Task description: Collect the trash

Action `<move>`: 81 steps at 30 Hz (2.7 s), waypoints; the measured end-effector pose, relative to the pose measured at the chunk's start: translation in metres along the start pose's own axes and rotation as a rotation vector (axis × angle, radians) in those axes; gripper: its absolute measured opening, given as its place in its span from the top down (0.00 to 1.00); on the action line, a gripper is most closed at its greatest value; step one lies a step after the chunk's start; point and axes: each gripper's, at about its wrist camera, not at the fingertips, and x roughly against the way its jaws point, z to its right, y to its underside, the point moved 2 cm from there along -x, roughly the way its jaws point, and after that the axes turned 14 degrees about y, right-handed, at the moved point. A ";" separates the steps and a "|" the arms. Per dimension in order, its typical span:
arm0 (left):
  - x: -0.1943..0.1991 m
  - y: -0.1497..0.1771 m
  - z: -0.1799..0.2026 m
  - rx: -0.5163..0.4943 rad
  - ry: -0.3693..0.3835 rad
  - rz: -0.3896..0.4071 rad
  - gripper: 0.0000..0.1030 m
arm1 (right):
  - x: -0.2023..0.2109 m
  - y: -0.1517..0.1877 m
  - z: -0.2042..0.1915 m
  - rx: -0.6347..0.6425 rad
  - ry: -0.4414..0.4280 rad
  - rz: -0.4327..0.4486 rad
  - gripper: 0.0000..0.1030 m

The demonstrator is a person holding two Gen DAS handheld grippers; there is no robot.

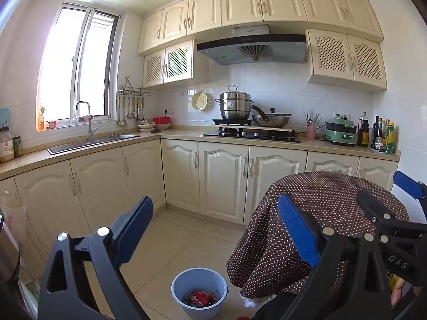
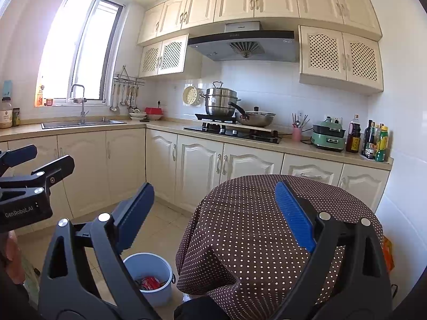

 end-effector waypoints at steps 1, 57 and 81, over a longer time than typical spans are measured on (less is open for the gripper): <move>0.000 0.000 0.000 0.000 0.002 -0.001 0.10 | 0.000 0.000 0.000 0.000 0.000 0.000 0.12; -0.007 0.006 0.002 0.007 0.002 -0.016 0.10 | 0.001 0.004 -0.004 0.000 0.006 -0.014 0.12; -0.010 0.014 0.011 0.006 0.009 -0.021 0.10 | 0.002 0.004 -0.003 -0.001 0.011 -0.019 0.11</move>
